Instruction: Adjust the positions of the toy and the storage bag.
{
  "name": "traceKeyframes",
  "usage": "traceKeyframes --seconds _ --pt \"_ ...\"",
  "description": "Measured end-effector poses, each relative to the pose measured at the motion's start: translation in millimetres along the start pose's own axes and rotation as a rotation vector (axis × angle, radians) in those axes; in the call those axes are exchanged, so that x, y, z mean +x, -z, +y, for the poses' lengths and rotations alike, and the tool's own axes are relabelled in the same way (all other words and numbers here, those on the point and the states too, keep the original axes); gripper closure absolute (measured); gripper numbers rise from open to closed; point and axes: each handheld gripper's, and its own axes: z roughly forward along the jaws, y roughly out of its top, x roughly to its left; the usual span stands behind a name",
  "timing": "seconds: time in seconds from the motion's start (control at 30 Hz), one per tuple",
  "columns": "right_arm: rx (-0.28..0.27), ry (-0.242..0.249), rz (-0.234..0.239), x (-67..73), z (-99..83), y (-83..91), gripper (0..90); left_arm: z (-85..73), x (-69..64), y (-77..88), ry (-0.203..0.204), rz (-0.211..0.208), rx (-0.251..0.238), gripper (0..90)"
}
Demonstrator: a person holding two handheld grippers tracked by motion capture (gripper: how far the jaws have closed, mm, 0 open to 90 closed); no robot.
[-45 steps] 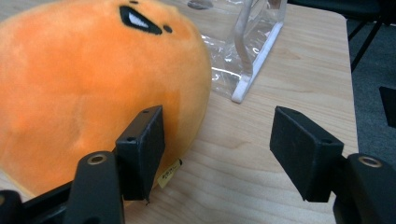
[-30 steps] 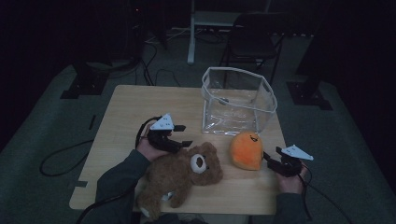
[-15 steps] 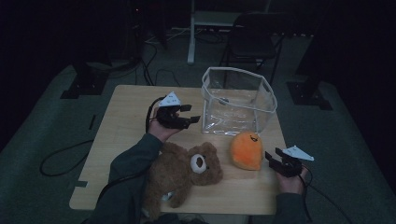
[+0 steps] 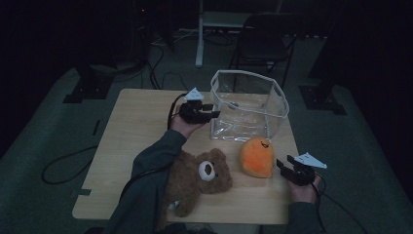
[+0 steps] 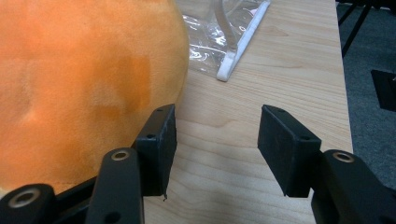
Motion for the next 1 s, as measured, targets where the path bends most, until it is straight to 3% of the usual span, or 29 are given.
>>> traceKeyframes --seconds 0.17,0.3,0.5,0.8,1.0 --pt "-0.003 -0.005 0.000 -1.0 -0.8 1.9 46.3 2.4 3.2 -13.9 0.016 0.037 0.017 61.9" --pt "0.000 -0.005 0.002 -1.7 -1.8 2.0 46.3 3.0 1.7 -16.7 -0.005 0.033 0.018 81.0" --pt "0.002 -0.003 0.002 -1.2 -2.5 3.3 46.4 2.2 1.9 -11.7 -0.032 0.060 0.025 85.4" --pt "0.018 0.001 0.009 1.2 -3.3 1.6 46.5 -12.1 26.0 28.0 -0.015 0.140 0.033 85.9" --pt "0.026 0.008 0.021 3.0 -2.1 -1.4 46.4 -27.2 26.6 60.5 -0.022 0.181 0.036 85.9"
